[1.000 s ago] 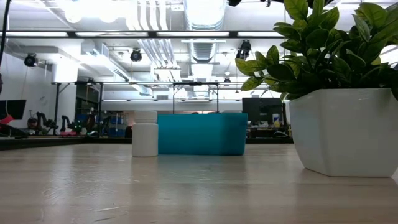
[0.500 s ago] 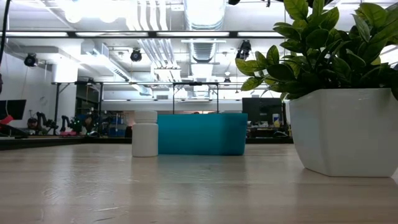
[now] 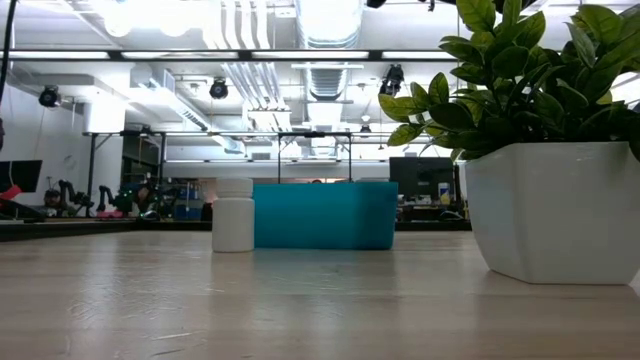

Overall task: Pick and place pill bottles into a basket
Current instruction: Put the white pill bottle in the blue bin

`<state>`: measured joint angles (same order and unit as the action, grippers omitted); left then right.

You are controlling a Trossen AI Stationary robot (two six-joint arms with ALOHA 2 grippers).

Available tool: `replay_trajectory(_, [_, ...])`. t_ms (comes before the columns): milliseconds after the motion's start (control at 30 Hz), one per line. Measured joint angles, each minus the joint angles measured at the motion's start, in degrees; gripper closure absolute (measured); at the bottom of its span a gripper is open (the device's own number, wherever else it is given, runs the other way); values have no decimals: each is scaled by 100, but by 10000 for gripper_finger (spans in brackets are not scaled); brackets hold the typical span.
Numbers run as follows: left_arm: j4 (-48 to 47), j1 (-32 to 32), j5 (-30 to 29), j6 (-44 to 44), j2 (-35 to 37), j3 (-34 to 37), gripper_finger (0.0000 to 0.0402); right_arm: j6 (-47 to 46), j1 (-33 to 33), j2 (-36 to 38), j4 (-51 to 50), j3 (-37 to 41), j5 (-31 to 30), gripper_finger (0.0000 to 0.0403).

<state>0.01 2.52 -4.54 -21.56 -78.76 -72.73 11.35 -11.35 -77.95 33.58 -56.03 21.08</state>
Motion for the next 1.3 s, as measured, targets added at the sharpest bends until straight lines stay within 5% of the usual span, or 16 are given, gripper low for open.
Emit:
replay_trajectory(267, [0, 2, -20, -2, -2, 0, 252, -33, -12, 58, 129, 0, 20, 115])
replay_trajectory(1300, [107, 4, -20, 11, -9, 0, 251, -131, -17, 46, 132, -155, 214, 133])
